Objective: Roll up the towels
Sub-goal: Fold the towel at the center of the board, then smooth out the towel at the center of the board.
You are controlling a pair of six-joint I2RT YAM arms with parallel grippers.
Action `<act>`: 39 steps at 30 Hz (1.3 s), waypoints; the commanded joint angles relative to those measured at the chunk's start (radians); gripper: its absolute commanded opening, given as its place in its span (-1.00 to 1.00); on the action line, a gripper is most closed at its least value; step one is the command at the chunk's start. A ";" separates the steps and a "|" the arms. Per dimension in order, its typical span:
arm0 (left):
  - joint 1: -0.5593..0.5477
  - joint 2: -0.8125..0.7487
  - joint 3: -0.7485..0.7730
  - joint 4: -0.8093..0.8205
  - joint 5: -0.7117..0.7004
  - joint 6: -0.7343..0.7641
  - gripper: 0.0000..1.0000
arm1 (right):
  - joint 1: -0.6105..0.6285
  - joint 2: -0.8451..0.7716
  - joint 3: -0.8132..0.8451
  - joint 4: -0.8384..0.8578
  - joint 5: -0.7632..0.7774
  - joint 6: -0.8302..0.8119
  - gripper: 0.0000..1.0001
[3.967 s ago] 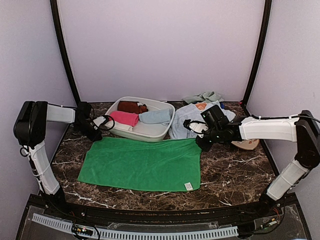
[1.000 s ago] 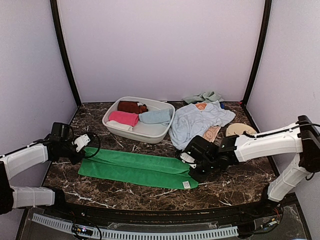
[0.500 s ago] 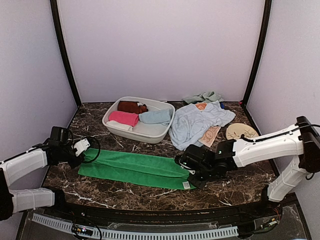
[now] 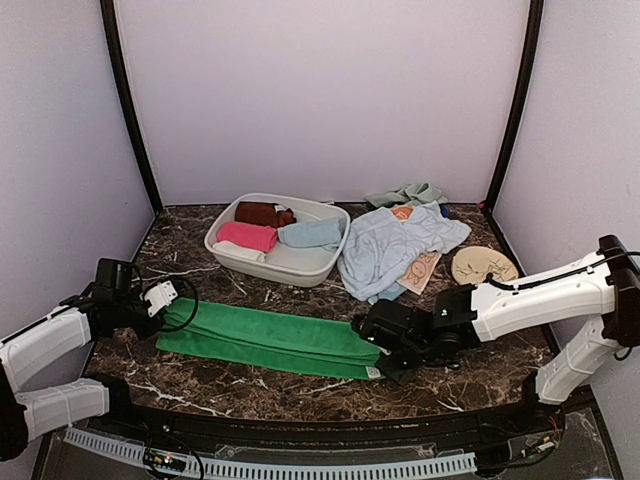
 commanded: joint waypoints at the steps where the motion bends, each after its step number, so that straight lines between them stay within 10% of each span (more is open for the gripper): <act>1: 0.004 -0.024 -0.009 -0.076 0.008 0.049 -0.99 | 0.016 0.021 0.014 -0.043 0.035 0.038 -0.99; 13: 0.006 -0.091 0.048 -0.343 0.037 0.118 -0.33 | 0.112 -0.033 -0.009 -0.073 0.051 0.126 -0.22; 24: 0.007 -0.072 0.161 -0.453 0.046 0.119 -0.35 | 0.062 -0.324 -0.027 -0.020 0.087 0.169 -0.21; 39: -0.001 0.395 0.219 -0.097 0.091 -0.051 -0.38 | 0.012 -0.082 -0.152 0.322 -0.134 0.217 -0.34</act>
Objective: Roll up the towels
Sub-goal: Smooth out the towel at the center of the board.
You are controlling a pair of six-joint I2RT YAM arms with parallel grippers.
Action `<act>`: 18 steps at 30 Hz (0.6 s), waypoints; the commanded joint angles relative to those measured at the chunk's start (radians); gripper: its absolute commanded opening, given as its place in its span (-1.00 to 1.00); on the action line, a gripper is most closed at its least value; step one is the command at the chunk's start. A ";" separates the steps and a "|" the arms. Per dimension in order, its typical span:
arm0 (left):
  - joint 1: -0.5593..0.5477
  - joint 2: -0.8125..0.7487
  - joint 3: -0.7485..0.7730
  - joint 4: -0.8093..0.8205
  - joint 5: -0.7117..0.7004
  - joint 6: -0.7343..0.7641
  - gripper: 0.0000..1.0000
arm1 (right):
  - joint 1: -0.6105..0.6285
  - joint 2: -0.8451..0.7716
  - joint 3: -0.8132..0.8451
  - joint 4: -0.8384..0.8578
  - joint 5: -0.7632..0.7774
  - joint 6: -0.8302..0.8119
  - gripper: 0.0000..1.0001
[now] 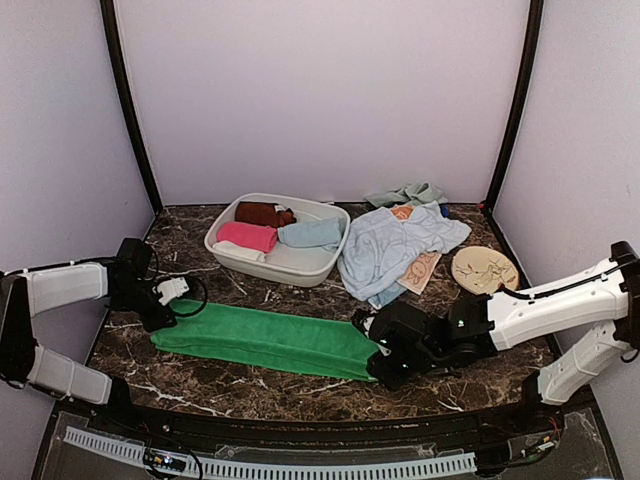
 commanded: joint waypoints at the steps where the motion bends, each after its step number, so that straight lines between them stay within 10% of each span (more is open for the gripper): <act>1: -0.001 0.025 -0.040 0.135 -0.006 -0.032 -0.38 | -0.032 0.015 -0.059 0.112 -0.063 0.058 -0.37; 11: 0.001 0.109 -0.191 0.431 -0.210 0.063 -0.38 | -0.104 0.104 -0.010 -0.026 -0.110 0.088 -0.55; 18: -0.002 0.008 0.043 0.183 -0.041 -0.088 -0.35 | -0.114 0.127 0.086 -0.140 -0.043 0.047 -0.55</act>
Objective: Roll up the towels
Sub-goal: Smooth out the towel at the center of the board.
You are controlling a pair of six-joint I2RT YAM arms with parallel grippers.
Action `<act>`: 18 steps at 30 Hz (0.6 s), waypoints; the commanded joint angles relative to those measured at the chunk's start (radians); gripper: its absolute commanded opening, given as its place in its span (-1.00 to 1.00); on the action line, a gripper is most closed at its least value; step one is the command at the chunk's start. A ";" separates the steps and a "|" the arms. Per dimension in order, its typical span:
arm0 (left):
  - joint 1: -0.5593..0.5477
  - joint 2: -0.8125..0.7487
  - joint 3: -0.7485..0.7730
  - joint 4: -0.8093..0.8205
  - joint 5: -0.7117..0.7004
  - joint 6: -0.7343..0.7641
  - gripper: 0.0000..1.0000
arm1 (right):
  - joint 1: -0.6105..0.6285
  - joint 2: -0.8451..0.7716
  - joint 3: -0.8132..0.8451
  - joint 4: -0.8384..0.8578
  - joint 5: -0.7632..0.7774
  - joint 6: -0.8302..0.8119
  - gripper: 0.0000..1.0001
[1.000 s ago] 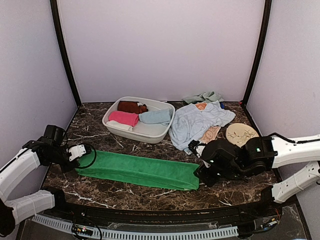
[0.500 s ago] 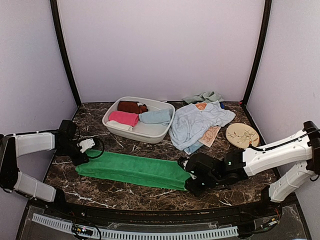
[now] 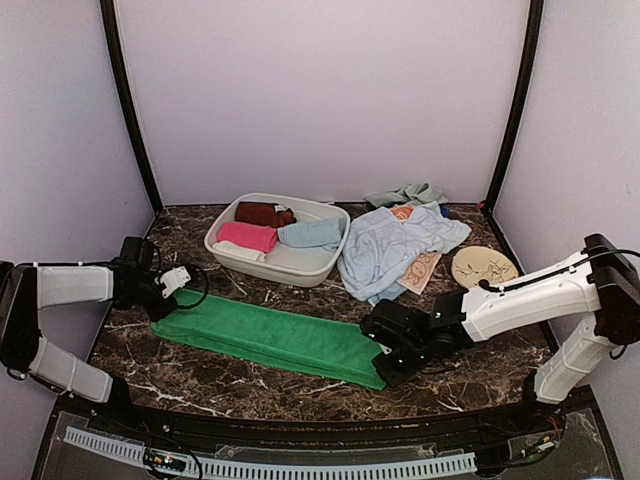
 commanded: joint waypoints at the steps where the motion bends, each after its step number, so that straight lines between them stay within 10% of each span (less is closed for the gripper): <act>1: -0.001 -0.091 0.155 -0.211 0.119 -0.102 -0.33 | -0.015 -0.019 0.104 -0.094 0.071 -0.032 -0.53; 6: -0.047 -0.142 0.199 -0.366 0.248 -0.132 -0.32 | -0.068 -0.041 0.183 0.026 -0.001 -0.061 -0.46; 18: -0.229 0.001 0.061 -0.171 0.044 -0.183 -0.38 | -0.259 0.060 0.108 0.235 -0.171 -0.007 -0.51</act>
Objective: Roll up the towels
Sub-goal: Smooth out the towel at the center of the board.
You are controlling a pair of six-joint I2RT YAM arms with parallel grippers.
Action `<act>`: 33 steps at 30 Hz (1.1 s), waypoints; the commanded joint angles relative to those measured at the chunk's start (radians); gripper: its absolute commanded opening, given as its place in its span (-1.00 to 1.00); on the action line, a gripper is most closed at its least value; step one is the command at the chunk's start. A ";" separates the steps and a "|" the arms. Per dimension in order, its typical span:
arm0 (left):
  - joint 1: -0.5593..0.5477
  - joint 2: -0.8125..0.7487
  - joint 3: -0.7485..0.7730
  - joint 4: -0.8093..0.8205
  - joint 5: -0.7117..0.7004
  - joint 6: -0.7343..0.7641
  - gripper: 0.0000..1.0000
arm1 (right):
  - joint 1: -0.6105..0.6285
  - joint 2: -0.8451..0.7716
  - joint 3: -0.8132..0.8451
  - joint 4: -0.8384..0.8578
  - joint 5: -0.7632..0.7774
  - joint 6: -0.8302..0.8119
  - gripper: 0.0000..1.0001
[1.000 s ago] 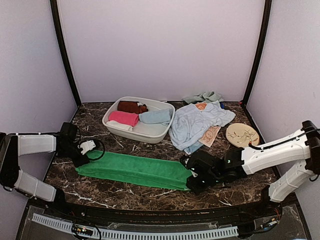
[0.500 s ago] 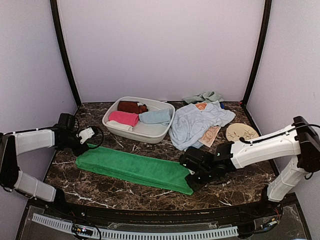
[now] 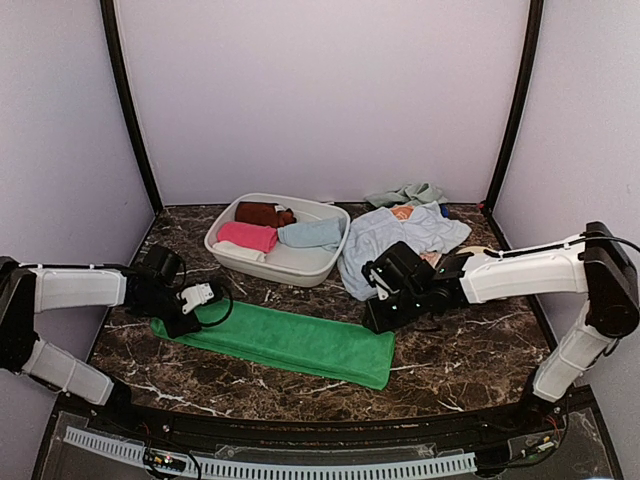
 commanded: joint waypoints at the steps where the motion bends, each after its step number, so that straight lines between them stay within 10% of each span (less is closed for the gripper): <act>1: -0.001 0.030 0.006 0.051 -0.083 -0.020 -0.38 | -0.011 0.038 -0.022 0.084 -0.074 0.028 -0.51; 12: -0.052 -0.109 0.154 -0.248 0.131 -0.063 -0.30 | 0.052 0.140 0.042 0.108 -0.110 0.044 -0.52; 33: -0.303 0.113 0.138 -0.164 0.103 -0.018 -0.53 | -0.032 0.154 -0.019 0.110 -0.120 0.105 -0.61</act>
